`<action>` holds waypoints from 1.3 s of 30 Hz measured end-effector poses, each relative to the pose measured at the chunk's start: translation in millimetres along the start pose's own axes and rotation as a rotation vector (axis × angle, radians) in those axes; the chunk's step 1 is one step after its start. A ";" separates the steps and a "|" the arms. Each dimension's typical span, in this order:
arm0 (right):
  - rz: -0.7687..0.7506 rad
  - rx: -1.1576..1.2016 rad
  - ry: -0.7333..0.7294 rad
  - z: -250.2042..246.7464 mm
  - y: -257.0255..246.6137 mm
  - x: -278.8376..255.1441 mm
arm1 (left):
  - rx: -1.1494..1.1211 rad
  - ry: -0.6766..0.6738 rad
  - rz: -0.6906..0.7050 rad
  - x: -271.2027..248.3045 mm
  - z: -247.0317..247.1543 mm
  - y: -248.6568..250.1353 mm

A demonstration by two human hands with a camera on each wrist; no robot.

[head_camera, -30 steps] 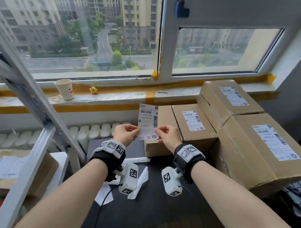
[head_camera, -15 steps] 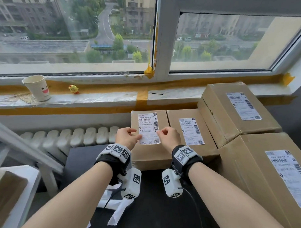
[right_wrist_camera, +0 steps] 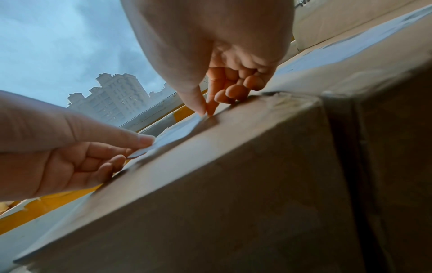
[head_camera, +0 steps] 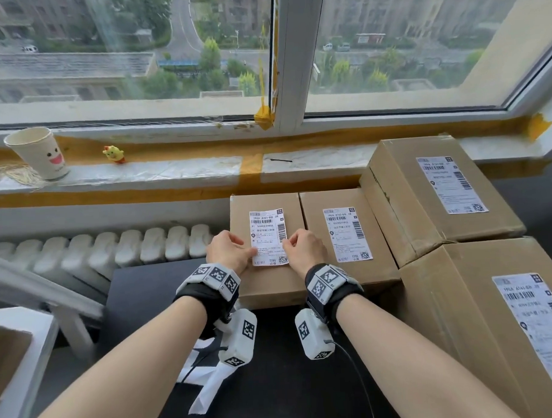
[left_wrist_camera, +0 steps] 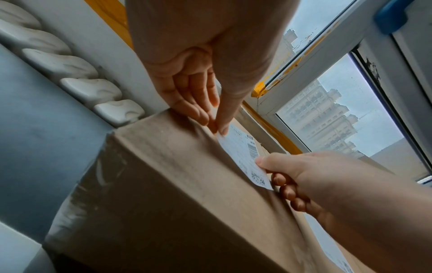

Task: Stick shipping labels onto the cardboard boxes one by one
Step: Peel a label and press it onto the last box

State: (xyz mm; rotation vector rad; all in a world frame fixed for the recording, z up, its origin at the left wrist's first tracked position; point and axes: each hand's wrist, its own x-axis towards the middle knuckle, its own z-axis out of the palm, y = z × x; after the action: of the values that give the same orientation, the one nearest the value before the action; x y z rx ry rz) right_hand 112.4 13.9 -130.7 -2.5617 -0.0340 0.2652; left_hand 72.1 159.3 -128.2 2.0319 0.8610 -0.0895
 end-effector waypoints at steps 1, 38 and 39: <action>0.000 -0.010 -0.001 0.2 -0.5 0.5 | 0.006 -0.007 0.000 1.7 1.7 -1.4; -0.442 -0.534 -0.490 -14.5 -3.9 52.1 | 0.945 -0.504 0.511 47.0 -22.9 21.7; -0.442 -0.529 -0.485 -12.6 -3.4 50.8 | 0.950 -0.503 0.513 46.3 -22.3 20.2</action>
State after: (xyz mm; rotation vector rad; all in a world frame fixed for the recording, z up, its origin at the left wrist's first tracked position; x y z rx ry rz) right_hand 164.8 14.1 -127.8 -2.8319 -0.9490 0.7781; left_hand 113.7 194.1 -117.9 2.8352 -0.0980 -0.8053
